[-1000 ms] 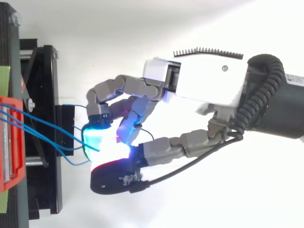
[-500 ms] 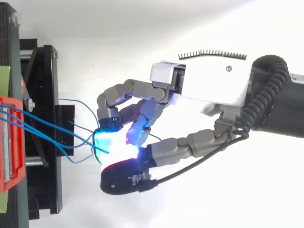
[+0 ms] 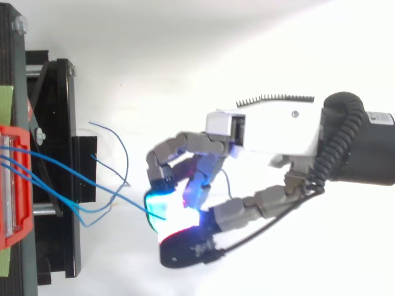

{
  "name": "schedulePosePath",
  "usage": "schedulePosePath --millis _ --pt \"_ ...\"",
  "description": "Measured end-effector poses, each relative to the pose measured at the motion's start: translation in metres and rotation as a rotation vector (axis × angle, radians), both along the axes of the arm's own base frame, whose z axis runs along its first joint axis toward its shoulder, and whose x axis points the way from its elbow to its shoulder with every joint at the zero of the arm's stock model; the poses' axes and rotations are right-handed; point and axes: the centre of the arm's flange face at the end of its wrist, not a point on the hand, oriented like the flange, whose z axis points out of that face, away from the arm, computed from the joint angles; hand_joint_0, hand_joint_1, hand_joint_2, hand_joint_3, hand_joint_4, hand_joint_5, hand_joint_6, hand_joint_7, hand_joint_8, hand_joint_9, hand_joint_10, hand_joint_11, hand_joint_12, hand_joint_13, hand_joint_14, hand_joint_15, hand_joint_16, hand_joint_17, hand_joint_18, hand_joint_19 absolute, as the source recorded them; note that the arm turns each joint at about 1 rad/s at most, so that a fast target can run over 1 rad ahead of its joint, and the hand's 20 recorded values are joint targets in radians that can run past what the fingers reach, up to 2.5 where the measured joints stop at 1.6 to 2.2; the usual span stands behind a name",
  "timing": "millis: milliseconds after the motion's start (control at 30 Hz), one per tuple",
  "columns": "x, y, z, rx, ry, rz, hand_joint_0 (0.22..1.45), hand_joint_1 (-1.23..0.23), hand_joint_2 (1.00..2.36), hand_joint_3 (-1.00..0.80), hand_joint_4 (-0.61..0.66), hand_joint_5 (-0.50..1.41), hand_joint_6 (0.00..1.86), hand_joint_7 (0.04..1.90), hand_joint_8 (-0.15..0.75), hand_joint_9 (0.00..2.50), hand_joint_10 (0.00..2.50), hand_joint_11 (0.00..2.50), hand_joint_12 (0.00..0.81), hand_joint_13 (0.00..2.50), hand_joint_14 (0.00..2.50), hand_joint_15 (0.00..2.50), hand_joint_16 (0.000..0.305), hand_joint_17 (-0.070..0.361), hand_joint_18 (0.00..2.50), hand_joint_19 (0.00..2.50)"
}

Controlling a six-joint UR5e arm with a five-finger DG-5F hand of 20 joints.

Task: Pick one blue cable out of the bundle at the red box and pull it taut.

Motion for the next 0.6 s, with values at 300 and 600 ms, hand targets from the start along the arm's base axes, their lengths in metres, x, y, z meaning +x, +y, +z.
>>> schedulePosePath --millis 300,600 --pt "-0.041 -0.009 -0.007 -0.014 -0.113 0.002 0.57 -0.79 1.03 0.01 0.21 -0.07 0.81 1.38 0.38 1.09 0.02 0.93 0.425 0.6 0.01 0.24 0.06 0.134 0.78 0.43" --pt "-0.055 -0.014 0.002 0.044 -0.174 -0.014 0.57 -0.79 1.03 0.01 0.21 -0.07 0.81 1.37 0.384 1.08 0.02 0.92 0.425 0.6 0.01 0.24 0.06 0.134 0.78 0.43"
